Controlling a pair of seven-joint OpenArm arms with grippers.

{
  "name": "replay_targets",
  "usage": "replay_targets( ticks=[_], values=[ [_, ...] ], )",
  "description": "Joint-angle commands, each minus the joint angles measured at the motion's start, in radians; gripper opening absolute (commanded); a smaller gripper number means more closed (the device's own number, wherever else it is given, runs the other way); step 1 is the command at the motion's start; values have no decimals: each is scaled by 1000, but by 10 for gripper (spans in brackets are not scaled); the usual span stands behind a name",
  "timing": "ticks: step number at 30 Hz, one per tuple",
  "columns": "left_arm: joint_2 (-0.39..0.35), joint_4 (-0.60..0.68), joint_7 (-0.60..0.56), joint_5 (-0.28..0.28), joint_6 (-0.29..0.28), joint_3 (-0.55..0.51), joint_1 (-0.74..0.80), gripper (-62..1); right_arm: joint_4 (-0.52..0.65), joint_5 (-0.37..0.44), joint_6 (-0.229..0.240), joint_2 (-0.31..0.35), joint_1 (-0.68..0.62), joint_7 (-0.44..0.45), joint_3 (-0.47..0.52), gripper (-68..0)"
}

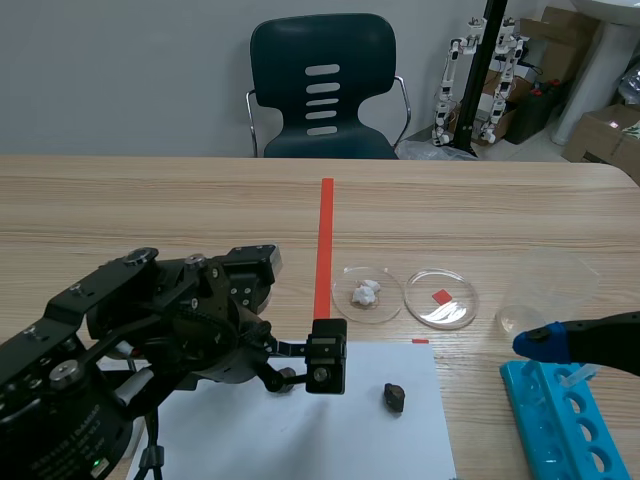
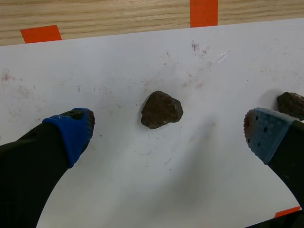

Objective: Return to the home posture

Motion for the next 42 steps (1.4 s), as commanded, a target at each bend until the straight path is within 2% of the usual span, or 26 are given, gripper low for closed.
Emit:
replay_targets(
  ticks=[1,22,26,28,31,34,42],
  values=[
    [2,6,-5,0,1,0,-5,14,5,11,0,13,1,11,1,4],
    [-2,6,-14,-9,-3,0,-3,14,5,11,0,13,1,11,1,4],
    [-47,8,-71,-96,-6,0,-3,14,5,11,0,13,1,11,1,4],
    [-80,21,-105,-140,-33,0,-3,14,5,11,0,13,1,11,1,4],
    [-137,60,-151,-173,-66,-2,6,14,5,11,0,13,1,11,1,4],
    [-195,123,-231,-180,-99,-27,48,14,5,11,0,13,1,11,1,4],
    [-345,261,-436,-201,-249,-160,264,14,5,11,0,13,1,11,1,4]
  ],
)
